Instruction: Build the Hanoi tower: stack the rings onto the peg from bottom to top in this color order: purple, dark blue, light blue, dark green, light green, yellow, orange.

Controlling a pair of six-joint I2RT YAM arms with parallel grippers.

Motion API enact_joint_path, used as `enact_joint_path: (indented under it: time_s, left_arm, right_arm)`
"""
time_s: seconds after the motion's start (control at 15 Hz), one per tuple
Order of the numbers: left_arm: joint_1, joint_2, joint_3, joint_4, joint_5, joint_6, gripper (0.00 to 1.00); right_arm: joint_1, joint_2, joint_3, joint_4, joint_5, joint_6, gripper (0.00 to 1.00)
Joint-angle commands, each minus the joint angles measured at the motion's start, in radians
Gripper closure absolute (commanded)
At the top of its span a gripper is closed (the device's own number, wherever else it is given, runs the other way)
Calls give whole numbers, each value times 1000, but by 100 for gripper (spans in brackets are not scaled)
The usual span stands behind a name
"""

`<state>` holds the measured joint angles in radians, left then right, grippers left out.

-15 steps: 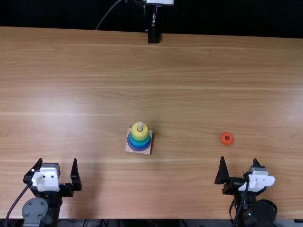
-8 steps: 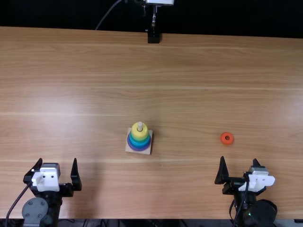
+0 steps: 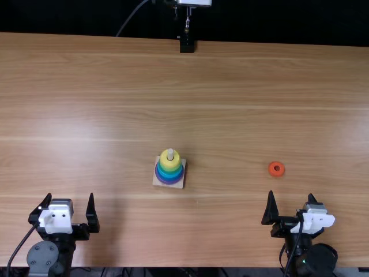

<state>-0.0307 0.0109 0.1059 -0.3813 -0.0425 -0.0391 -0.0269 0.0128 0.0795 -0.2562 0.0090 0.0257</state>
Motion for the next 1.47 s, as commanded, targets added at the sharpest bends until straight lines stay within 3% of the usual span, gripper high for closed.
enact_joint_path:
  time_s: [0.0,0.2,0.47,0.87,1.2,1.27,1.4]
  left_arm:
    - [6,-11,-106,-84,-9,2,0]
    - [6,-11,-106,-83,-9,2,0]
    - [8,-11,-106,-83,-9,2,0]
    - [6,-11,-106,-83,-9,2,0]
    - [6,-11,-106,-83,-9,2,0]
    - [6,-11,-106,-83,-9,2,0]
    - [8,-11,-106,-83,-9,2,0]
  right_arm:
    - [-8,-13,-61,-63,15,4,0]
    - [-24,-1,29,-69,19,6,0]
    - [-28,170,263,-63,19,6,0]
    - [-25,681,638,-120,24,9,0]
    - [-11,1009,839,-365,22,20,0]
    - [-7,1069,878,-404,22,44,0]
    - [-5,1204,933,-424,26,136,0]
